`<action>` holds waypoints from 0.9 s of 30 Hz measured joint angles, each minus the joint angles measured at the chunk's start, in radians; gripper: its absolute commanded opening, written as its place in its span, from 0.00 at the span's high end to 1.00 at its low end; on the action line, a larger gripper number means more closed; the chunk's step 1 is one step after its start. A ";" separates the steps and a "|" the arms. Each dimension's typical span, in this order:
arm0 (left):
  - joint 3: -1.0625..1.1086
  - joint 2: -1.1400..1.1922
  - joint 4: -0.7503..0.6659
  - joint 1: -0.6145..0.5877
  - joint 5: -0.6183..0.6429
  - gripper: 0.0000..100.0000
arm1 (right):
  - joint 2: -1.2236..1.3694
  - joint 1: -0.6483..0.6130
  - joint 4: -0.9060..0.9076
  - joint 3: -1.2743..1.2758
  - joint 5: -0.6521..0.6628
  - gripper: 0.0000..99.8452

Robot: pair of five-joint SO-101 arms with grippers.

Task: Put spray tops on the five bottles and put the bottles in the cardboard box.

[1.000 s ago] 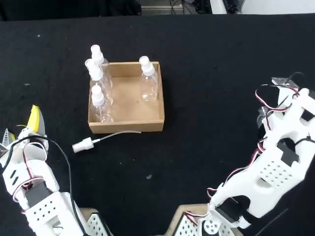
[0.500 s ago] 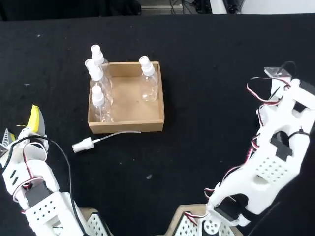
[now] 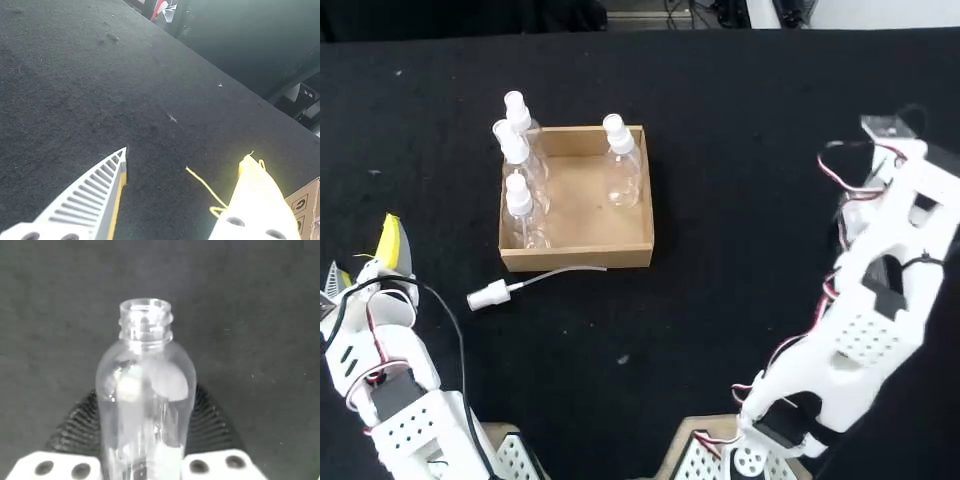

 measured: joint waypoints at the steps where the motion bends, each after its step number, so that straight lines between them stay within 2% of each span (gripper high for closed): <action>1: 0.000 0.000 0.000 0.000 0.000 0.76 | -0.032 -0.017 0.009 0.000 -0.018 0.99; 10: 0.000 0.000 0.005 0.000 -0.008 0.76 | -0.356 -0.124 0.091 0.032 -0.084 0.99; 13: -0.002 0.000 0.081 0.000 -0.035 0.76 | -0.476 -0.176 0.117 0.071 -0.141 0.99; 19: -0.141 0.000 0.328 0.000 -0.041 0.76 | -0.717 -0.284 0.118 0.133 -0.276 0.99; 23: -0.206 0.009 0.414 0.058 -0.135 0.76 | -0.876 -0.364 0.094 0.221 -0.364 0.99; 27: -0.296 0.137 0.468 0.124 -0.212 0.76 | -1.019 -0.468 0.015 0.374 -0.427 0.99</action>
